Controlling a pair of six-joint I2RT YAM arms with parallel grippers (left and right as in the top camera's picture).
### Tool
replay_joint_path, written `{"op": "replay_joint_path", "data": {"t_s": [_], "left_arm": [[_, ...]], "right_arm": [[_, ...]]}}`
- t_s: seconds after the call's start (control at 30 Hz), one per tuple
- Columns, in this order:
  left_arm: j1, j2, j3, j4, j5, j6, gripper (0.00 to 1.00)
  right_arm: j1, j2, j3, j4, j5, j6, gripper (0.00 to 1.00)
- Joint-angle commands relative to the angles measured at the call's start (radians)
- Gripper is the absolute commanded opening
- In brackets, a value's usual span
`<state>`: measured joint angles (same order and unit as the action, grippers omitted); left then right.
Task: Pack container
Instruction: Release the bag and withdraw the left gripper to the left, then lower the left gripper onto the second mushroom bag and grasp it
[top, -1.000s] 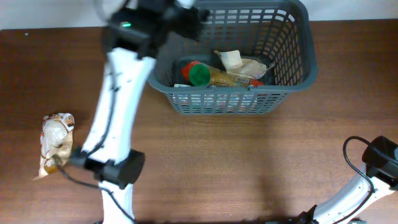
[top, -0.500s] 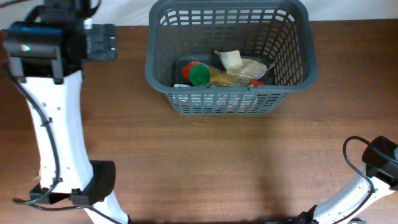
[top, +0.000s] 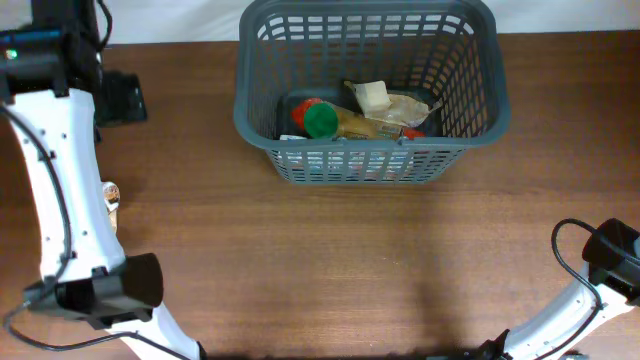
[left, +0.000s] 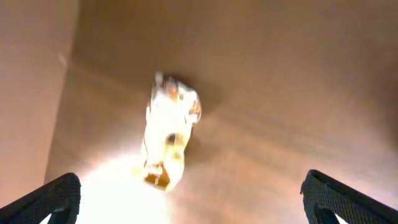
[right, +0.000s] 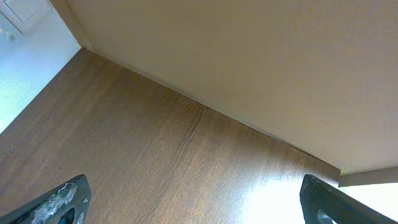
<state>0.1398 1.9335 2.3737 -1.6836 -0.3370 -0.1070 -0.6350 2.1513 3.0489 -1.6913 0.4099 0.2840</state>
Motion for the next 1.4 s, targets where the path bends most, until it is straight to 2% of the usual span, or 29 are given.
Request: {"op": "replay_joint_path", "data": {"t_s": [0.0,0.2,0.37,0.73,0.9,1.07,1.23,1.37], "left_arm": [[0.022,-0.011,-0.135,-0.004,0.008,-0.016,0.99],[0.046,-0.011,-0.305,-0.001,0.008,-0.016,0.99],[0.061,-0.025,-0.352,-0.001,0.009,-0.016,0.99],[0.114,-0.215,-0.388,0.006,0.065,-0.015,0.99],[0.163,-0.308,-0.542,0.024,0.07,-0.008,0.99],[0.209,-0.416,-0.797,0.14,0.074,0.016,0.99],[0.266,-0.492,-1.006,0.32,0.184,0.127,0.99],[0.318,-0.488,-1.081,0.435,0.237,0.215,0.99]], "right_arm": [[0.0,-0.002,-0.003,0.003,0.002,0.006,0.99],[0.0,-0.002,-0.003,0.003,0.002,0.006,0.99],[0.0,-0.002,-0.003,0.003,0.002,0.006,0.99],[0.0,-0.002,-0.003,0.003,0.002,0.006,0.99],[0.0,-0.002,-0.003,0.003,0.002,0.006,0.99],[0.0,-0.002,-0.003,0.003,0.002,0.006,0.99],[0.0,-0.002,-0.003,0.003,0.002,0.006,0.99],[0.0,-0.002,-0.003,0.003,0.001,0.006,0.99]]}}
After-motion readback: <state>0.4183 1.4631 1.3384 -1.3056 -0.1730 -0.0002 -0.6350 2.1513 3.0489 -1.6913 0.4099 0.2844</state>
